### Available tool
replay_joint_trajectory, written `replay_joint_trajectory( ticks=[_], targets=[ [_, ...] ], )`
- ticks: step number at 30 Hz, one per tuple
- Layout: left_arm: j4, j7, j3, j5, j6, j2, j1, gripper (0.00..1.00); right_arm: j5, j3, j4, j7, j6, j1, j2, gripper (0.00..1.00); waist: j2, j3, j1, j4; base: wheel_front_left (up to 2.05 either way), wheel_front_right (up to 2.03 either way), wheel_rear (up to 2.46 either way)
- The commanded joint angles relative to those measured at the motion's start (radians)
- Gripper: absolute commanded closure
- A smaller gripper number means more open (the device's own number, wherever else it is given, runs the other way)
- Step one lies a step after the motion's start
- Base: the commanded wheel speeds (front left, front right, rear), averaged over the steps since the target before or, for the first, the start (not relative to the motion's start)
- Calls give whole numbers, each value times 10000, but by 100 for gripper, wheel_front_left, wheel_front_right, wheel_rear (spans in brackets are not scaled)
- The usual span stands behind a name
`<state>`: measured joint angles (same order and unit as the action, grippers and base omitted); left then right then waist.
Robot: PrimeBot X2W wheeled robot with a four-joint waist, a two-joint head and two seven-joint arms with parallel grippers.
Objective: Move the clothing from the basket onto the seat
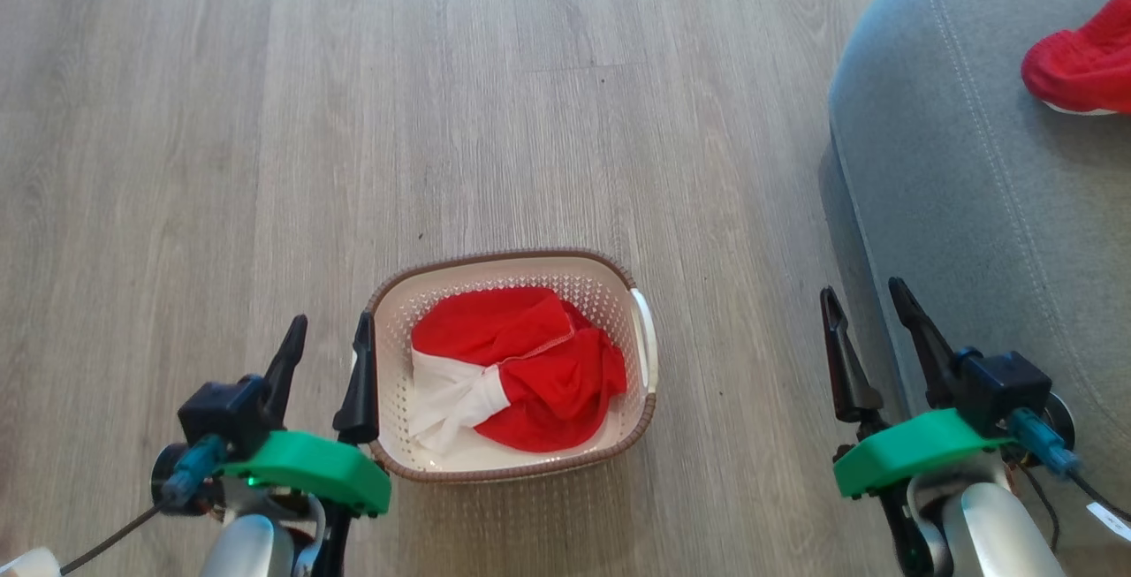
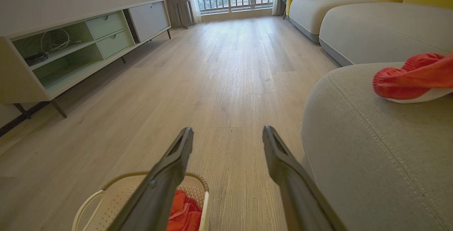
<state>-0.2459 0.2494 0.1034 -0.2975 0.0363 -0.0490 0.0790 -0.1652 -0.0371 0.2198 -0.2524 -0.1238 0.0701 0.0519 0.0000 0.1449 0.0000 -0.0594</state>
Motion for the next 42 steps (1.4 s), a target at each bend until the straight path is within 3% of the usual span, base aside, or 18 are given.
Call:
replay_joint_trajectory(
  ticks=[1, 11, 20, 27, 29, 38, 42],
  targets=[
    [342, 124, -331, 45, -58, -13, 225, 0, 55, -242, -372, -93, -69, 243, -16, 0, 0, 39, 0, -23, 0, 0, 0],
    [503, 124, -118, 208, -18, -13, 676, 0, 50, -225, -636, -93, -69, 594, -16, 0, 0, 873, 0, -160, 0, 0, 0],
    [30, 124, 672, 700, 83, -13, 2504, 0, -65, -218, -1209, -93, -69, 1745, -16, 0, 0, 3317, 0, -436, 0, 0, 0],
    [-1322, -54, 1425, 1445, 89, -24, 4516, 0, -413, -313, -1597, -93, -69, 2784, -16, 0, 0, 5266, 0, -977, 0, 0, 0],
    [-2000, -537, 1687, 1761, 59, -70, 5264, 0, -644, -356, -1686, -93, -69, 3094, -16, 0, 0, 5881, 0, -1237, 0, 0, 0],
    [-4194, -2257, 2189, 2447, -216, -193, 7136, 0, -1421, -501, -1903, -93, -69, 3631, -16, 0, 0, 7166, 0, -1959, 0, 0, 0],
    [-5261, -2836, 2183, 2650, -419, -539, 7790, 0, -1683, -739, -2048, -93, -69, 3764, -16, 0, 0, 7598, 0, -2331, 0, 0, 0]
  ],
)
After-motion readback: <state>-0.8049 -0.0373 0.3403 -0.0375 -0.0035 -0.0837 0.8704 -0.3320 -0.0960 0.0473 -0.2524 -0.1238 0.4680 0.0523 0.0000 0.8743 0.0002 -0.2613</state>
